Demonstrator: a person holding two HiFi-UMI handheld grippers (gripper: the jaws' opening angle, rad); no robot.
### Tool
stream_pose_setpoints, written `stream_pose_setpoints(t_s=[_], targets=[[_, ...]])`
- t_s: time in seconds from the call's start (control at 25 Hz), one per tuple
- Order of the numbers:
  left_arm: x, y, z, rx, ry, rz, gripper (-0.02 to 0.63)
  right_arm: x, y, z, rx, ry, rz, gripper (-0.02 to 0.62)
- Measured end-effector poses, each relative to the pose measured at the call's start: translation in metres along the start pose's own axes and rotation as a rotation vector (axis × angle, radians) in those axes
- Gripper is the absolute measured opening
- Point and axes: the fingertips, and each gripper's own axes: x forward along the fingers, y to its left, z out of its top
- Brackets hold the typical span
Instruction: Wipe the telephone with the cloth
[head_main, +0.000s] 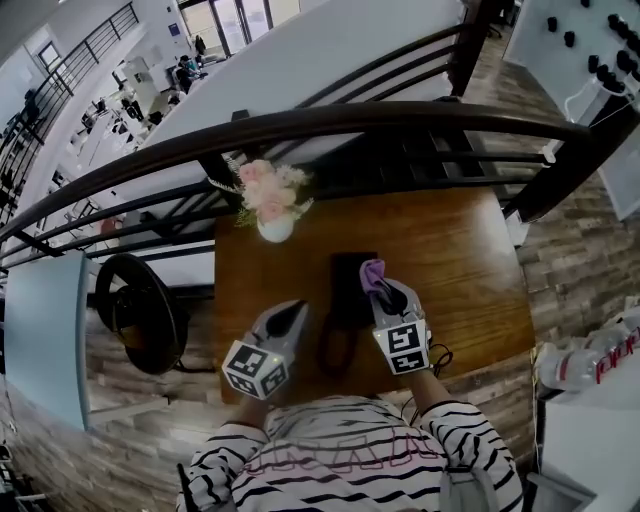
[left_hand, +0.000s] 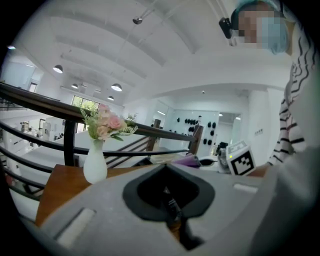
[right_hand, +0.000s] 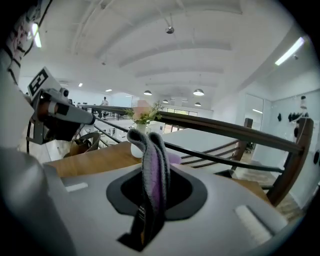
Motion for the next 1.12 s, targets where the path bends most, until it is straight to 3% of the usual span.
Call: stream_pose_setpoints(t_s=[0.4, 0.64, 0.84, 1.12], targets=[[-0.052, 0.045, 0.016, 0.009, -0.017, 0.063, 0.000, 0.053, 0.021, 0.007, -0.218, 0.047, 0.033, 0.057], [-0.068, 0.059, 0.018, 0.010, -0.029, 0.142, 0.000, 0.073, 0.022, -0.007, -0.241, 0.079, 0.025, 0.057], [-0.074, 0.061, 0.013, 0.007, -0.015, 0.149, 0.000, 0.087, 0.037, -0.008, -0.199, 0.084, 0.023, 0.057], [-0.079, 0.066, 0.009, -0.003, -0.013, 0.154, 0.000, 0.101, 0.037, -0.003, -0.265, 0.088, -0.019, 0.057]])
